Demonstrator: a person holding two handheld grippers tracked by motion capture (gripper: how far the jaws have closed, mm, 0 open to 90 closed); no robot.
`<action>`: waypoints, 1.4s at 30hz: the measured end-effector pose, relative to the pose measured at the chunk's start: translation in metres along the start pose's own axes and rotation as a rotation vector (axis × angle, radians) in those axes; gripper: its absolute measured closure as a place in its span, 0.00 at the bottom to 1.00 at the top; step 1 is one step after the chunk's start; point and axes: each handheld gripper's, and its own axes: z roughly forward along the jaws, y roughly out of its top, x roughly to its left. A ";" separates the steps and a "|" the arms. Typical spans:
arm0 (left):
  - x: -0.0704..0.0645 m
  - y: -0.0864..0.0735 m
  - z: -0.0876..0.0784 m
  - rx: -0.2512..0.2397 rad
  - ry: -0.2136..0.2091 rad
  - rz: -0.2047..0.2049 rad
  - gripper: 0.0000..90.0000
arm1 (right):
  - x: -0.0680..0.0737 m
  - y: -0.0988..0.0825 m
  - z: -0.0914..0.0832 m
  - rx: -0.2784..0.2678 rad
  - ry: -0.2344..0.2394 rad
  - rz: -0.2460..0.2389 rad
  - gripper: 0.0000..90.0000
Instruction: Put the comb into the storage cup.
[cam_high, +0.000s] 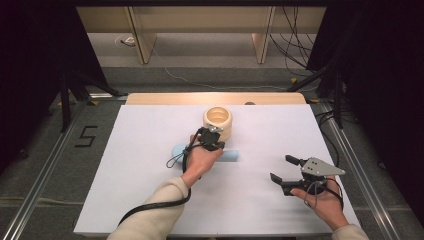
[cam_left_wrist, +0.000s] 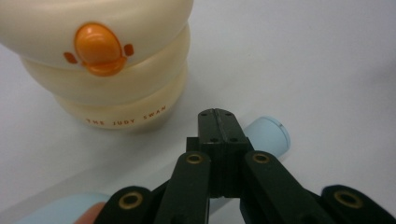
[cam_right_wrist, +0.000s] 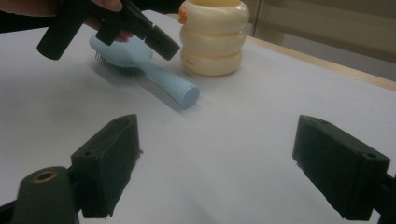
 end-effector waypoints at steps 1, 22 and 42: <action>-0.001 0.001 0.002 0.006 0.003 0.003 1.00 | 0.000 0.000 0.000 0.000 0.000 0.001 0.18; -0.008 0.009 0.026 0.089 0.028 0.005 1.00 | -0.001 -0.001 0.000 0.001 0.006 0.007 0.18; -0.003 0.009 0.026 0.159 -0.002 -0.040 1.00 | -0.002 -0.001 0.000 0.001 0.006 0.011 0.18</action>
